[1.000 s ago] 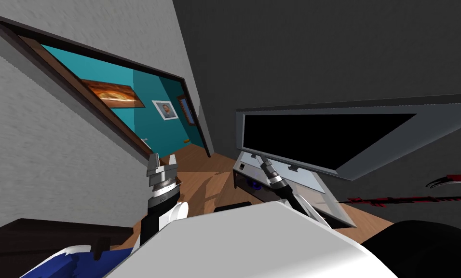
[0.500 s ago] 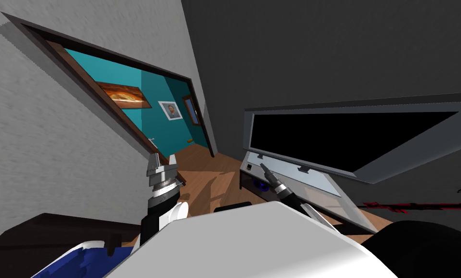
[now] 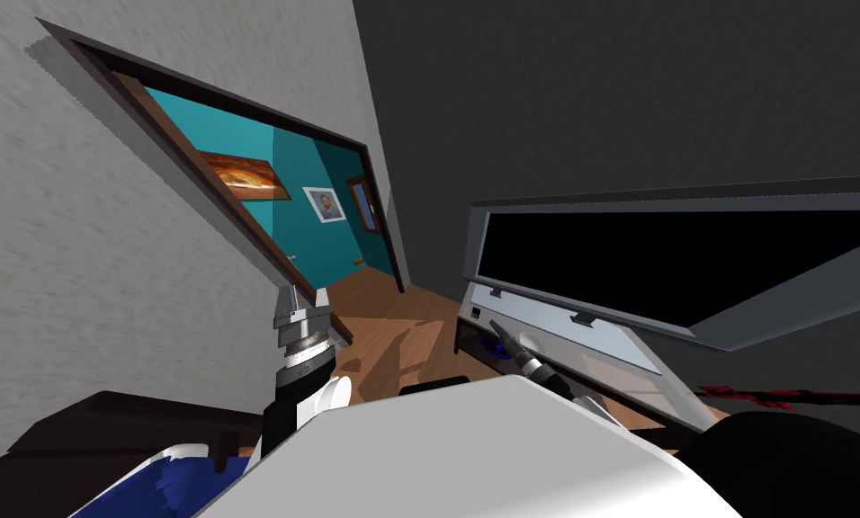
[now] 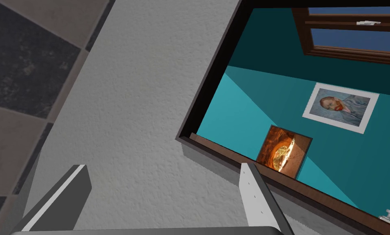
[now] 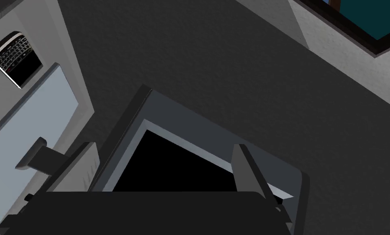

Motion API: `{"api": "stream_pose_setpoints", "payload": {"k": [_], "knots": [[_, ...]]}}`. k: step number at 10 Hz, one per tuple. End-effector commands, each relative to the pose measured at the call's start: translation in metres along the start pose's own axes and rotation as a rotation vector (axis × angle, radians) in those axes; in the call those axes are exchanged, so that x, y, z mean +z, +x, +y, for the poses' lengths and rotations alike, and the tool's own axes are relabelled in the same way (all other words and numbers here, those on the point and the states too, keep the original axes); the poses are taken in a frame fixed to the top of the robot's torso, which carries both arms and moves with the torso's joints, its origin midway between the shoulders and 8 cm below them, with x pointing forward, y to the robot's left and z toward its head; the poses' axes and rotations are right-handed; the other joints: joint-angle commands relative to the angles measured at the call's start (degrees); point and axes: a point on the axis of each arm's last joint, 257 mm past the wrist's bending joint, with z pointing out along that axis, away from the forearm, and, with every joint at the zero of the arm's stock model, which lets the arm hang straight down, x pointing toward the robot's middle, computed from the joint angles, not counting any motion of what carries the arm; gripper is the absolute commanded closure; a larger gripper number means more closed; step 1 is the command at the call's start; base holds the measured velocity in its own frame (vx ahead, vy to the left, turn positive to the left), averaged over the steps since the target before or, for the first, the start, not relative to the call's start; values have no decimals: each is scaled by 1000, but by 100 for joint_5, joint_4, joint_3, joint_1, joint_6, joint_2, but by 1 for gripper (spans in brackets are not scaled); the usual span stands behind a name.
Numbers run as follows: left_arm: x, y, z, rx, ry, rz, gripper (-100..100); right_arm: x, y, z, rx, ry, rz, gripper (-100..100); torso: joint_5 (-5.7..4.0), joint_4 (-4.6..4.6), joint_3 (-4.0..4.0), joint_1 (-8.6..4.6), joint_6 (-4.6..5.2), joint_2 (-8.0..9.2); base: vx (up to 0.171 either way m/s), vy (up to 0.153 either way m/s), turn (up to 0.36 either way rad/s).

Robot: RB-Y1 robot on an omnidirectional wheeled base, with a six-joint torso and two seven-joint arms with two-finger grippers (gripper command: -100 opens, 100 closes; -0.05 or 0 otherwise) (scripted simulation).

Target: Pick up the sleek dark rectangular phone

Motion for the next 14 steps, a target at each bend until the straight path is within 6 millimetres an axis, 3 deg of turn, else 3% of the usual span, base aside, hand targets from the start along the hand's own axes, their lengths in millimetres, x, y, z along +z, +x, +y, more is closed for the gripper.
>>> {"api": "stream_pose_setpoints", "payload": {"k": [1,2,4,7,8,9,12,14], "knots": [[0,0,0,0,0,0,0,-18,5,-34,-25,85,38,-100,0,0,0,0,0,0,78,141,62],[0,0,0,0,0,0,0,-32,8,-57,-47,140,70,-100,1,-1,-4,4,-1,-8,95,178,98],[0,0,0,0,0,0,0,-37,9,-67,-45,162,71,-100,3,-2,-5,11,-1,-9,48,109,13],[0,0,0,0,0,0,0,-75,14,-117,-85,290,134,-100,-4,0,-1,-16,-1,-2,66,105,73],[0,0,0,0,0,0,0,-80,14,-125,-83,309,135,-100,0,-1,-5,4,-2,-9,78,111,32],[0,0,0,0,0,0,0,-100,16,-146,-101,368,164,-100,0,-2,-5,-5,0,-9,76,122,108],[0,0,0,0,0,0,0,-129,16,-176,-115,451,194,-100,-4,-3,-11,-20,-2,-20,100,68,64],[0,0,0,0,0,0,0,-171,15,-211,-144,560,246,-100,-4,-5,-14,-18,-2,-25,158,101,141]]}}
